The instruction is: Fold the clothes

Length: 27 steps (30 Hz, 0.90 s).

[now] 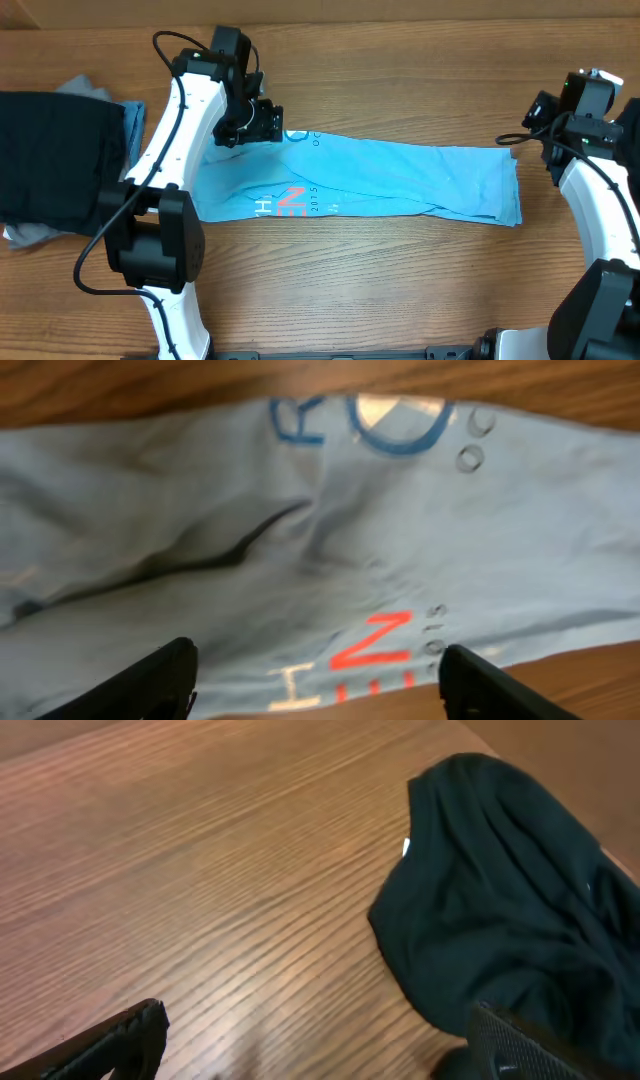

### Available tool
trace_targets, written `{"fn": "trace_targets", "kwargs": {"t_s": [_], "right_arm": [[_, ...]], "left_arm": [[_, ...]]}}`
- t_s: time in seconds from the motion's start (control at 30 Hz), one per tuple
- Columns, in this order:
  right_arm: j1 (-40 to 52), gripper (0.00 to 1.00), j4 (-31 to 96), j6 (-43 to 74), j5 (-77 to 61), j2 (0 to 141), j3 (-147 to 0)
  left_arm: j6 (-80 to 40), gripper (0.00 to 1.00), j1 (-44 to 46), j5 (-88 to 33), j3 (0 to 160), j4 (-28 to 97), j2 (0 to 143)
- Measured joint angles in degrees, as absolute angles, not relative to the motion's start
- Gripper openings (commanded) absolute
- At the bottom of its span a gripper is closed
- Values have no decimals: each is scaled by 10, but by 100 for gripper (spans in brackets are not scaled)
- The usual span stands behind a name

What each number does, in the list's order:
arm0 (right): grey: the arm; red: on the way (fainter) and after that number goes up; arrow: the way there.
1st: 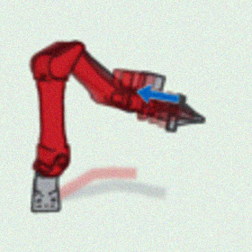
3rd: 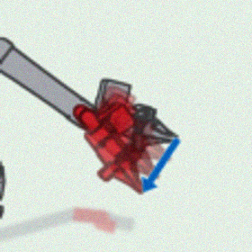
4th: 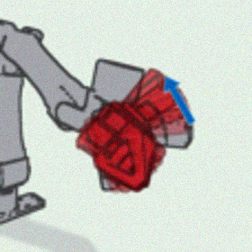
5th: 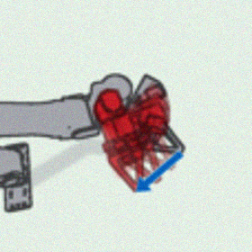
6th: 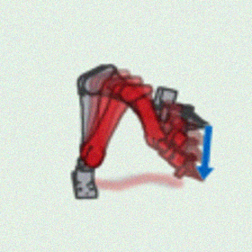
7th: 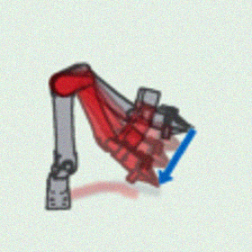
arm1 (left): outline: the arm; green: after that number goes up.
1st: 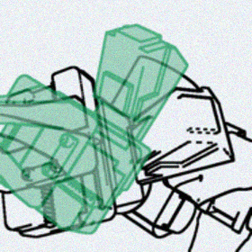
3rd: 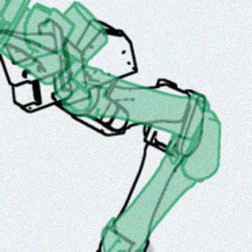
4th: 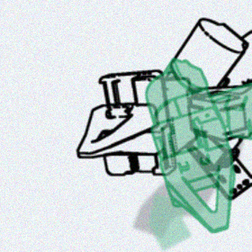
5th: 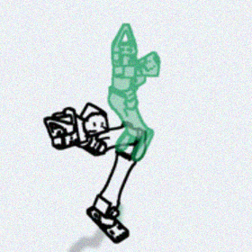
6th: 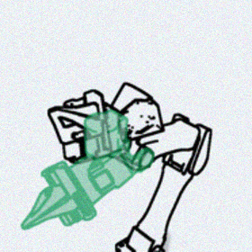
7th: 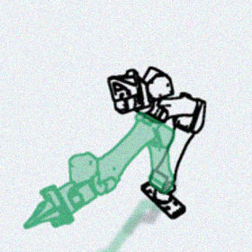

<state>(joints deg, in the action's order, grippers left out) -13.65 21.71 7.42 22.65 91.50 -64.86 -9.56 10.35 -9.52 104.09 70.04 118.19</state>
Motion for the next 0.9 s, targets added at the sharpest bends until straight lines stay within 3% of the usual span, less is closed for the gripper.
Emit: {"fn": "trace_targets", "kwargs": {"t_s": [0.3,0.43,0.57,0.73,0.9], "right_arm": [[-136,100,217,74,227,915,-649],[-136,100,217,74,227,915,-649],[-136,100,216,74,227,915,-649],[-136,100,216,74,227,915,-649],[-136,100,217,74,227,915,-649]], "left_arm": [[-156,75,145,76,1036,857,1179],[-189,80,189,107,1030,892,1129],[-215,90,241,120,1028,895,1009],[-226,85,258,134,1001,879,887],[-223,81,256,153,856,760,897]]}}
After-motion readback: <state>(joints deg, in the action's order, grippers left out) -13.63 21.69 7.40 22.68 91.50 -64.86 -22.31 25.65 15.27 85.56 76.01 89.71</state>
